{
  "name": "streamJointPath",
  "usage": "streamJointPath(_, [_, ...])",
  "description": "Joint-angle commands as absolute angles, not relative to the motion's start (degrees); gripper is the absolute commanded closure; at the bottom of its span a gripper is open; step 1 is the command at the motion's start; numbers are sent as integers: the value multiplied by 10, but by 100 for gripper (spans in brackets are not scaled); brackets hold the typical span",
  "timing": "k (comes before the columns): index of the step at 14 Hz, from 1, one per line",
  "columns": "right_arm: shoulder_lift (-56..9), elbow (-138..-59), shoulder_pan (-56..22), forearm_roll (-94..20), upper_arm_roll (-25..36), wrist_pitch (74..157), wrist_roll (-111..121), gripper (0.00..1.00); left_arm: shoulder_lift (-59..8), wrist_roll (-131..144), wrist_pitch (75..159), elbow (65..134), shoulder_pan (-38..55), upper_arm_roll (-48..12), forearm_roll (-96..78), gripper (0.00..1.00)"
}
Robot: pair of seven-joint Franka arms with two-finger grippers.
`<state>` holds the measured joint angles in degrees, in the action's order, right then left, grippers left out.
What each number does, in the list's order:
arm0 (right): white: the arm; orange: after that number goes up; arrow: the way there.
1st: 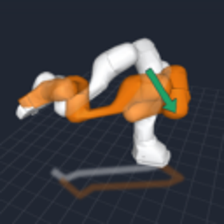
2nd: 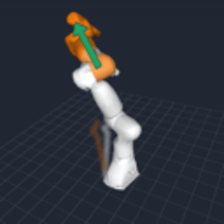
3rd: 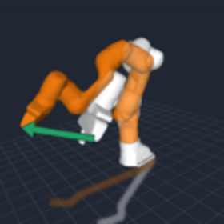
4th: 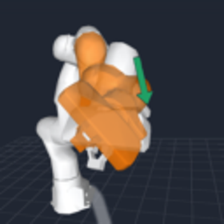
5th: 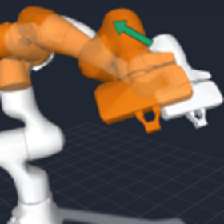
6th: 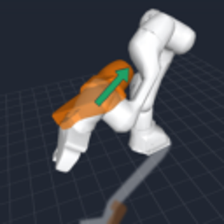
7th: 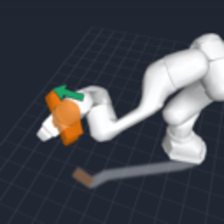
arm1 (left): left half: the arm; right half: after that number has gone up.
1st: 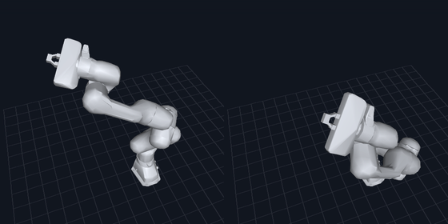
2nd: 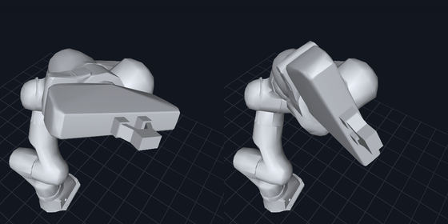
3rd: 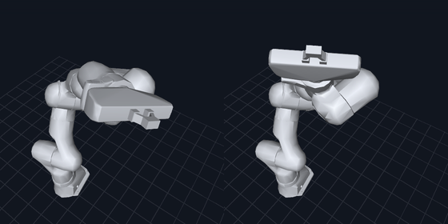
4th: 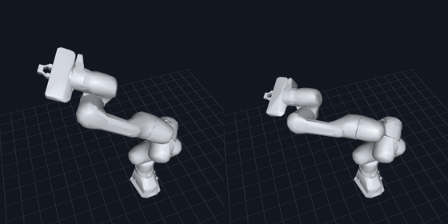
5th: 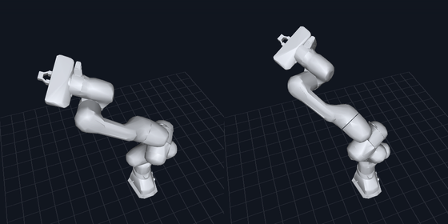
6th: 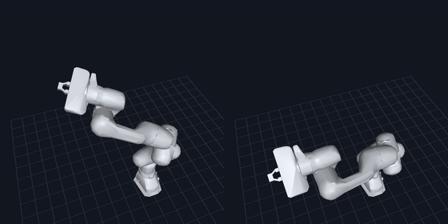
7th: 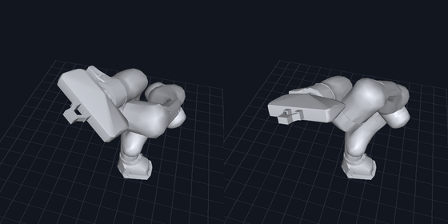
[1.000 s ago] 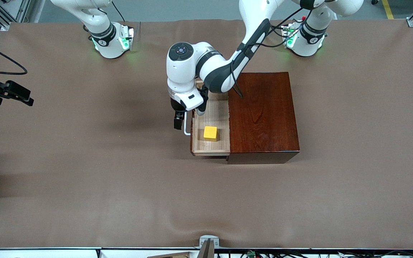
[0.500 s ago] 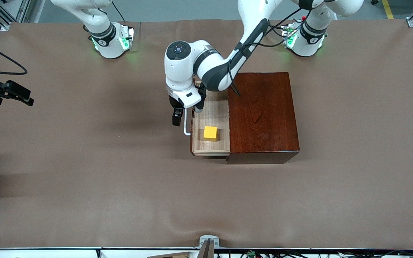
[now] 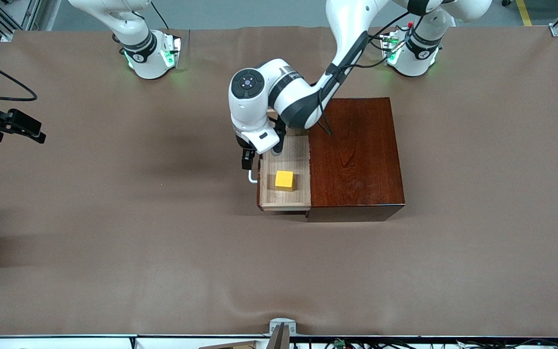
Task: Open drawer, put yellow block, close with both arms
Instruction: 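Lower the left gripper against the drawer front beside the white handle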
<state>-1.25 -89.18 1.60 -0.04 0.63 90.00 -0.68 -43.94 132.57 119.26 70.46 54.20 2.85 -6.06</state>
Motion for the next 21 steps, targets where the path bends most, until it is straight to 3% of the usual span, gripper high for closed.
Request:
streamJointPath(1, [-1, -902, 22, -7, 1, 902, -14, 0, -425, 1314, 1178, 700, 530, 25, -72, 0])
streamJointPath(21, [-1, -902, 21, -7, 1, 901, -14, 0, -440, 1305, 1143, 708, 539, 23, -69, 0])
